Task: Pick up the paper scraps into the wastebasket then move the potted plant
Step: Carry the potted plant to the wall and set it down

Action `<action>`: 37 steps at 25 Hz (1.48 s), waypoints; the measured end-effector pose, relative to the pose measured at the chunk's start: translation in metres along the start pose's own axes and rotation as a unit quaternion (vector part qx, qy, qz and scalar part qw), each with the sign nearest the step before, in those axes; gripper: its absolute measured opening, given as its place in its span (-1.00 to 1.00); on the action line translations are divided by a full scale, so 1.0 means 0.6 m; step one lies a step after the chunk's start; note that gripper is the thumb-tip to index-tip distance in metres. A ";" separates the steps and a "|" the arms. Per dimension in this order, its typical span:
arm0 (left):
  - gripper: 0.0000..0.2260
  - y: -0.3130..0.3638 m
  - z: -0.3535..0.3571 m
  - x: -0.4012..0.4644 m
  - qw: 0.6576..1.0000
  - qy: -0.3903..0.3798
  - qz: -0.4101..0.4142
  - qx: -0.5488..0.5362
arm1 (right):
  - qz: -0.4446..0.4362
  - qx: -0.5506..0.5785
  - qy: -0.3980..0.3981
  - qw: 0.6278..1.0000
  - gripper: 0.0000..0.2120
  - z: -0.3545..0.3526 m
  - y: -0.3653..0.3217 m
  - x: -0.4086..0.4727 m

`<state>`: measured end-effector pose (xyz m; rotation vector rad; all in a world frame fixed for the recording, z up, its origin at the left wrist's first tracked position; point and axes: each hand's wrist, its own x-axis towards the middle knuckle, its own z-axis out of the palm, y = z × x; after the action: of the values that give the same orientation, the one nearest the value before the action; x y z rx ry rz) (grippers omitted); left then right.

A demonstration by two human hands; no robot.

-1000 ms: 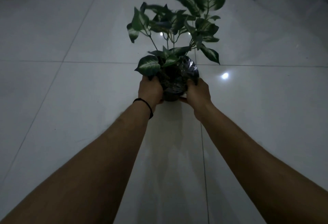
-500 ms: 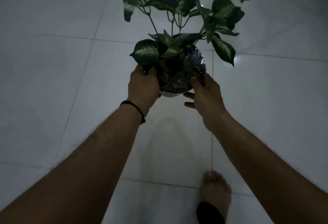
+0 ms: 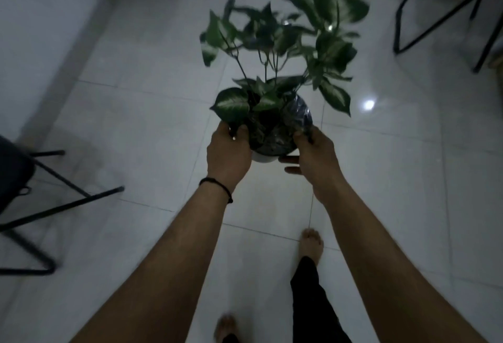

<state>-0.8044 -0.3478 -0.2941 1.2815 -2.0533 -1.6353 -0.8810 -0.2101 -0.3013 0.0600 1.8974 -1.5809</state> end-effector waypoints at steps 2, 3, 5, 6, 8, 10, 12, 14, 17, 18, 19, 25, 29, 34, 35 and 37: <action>-0.75 0.080 -0.058 -0.042 1.000 0.007 -0.019 0.002 | 0.007 0.003 -0.015 1.000 -0.70 0.008 -0.079 -0.060; -0.76 0.114 -0.080 -0.056 1.000 0.000 -0.028 0.012 | 0.014 -0.004 -0.017 1.000 -0.72 0.008 -0.111 -0.082; -0.79 0.160 -0.113 -0.078 0.999 -0.018 -0.035 0.021 | 0.026 0.000 -0.026 0.999 -0.77 0.008 -0.165 -0.119; -0.76 0.179 -0.125 -0.089 0.999 -0.018 -0.035 0.012 | 0.026 0.004 -0.038 0.999 -0.79 0.007 -0.187 -0.128; -0.73 0.217 -0.139 -0.107 0.999 0.004 -0.046 -0.006 | 0.027 -0.007 -0.067 0.997 -0.77 0.002 -0.234 -0.139; -0.81 0.252 -0.141 -0.106 0.996 0.039 -0.069 -0.028 | 0.034 -0.034 -0.091 0.995 -0.70 0.000 -0.269 -0.127; -0.84 0.282 -0.140 -0.097 0.991 0.071 -0.094 -0.056 | 0.035 -0.049 -0.110 0.992 -0.68 0.004 -0.303 -0.102; -0.84 0.310 -0.137 -0.080 0.986 0.101 -0.106 -0.084 | 0.016 -0.063 -0.131 0.989 -0.66 0.012 -0.343 -0.070; -0.79 0.346 -0.141 -0.027 0.978 0.131 -0.116 -0.112 | 0.005 -0.091 -0.160 0.983 -0.65 0.040 -0.407 -0.014; -0.79 0.354 -0.147 -0.005 0.977 0.140 -0.113 -0.114 | 0.004 -0.099 -0.167 0.981 -0.64 0.054 -0.427 0.005; -0.80 0.359 -0.154 0.017 0.976 0.147 -0.110 -0.113 | 0.001 -0.106 -0.172 0.979 -0.65 0.068 -0.444 0.020; -0.78 0.395 -0.233 0.188 0.971 0.175 -0.102 -0.128 | -0.038 -0.132 -0.193 0.972 -0.69 0.200 -0.553 0.136; -0.78 0.439 -0.305 0.294 0.973 0.183 -0.082 -0.112 | -0.047 -0.124 -0.200 0.971 -0.69 0.294 -0.630 0.204; -0.77 0.479 -0.365 0.412 0.970 0.207 -0.083 -0.100 | -0.040 -0.112 -0.215 0.969 -0.70 0.386 -0.697 0.286; -0.78 0.488 -0.372 0.439 0.968 0.212 -0.083 -0.101 | -0.041 -0.114 -0.217 0.969 -0.70 0.404 -0.712 0.310; -0.81 0.503 -0.383 0.495 0.966 0.220 -0.085 -0.102 | -0.042 -0.115 -0.220 0.968 -0.71 0.436 -0.737 0.359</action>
<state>-0.9813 -0.7217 -0.0470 1.6056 -1.5103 -1.4176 -1.1225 -0.6408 -0.0433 -0.4414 1.7247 -1.2831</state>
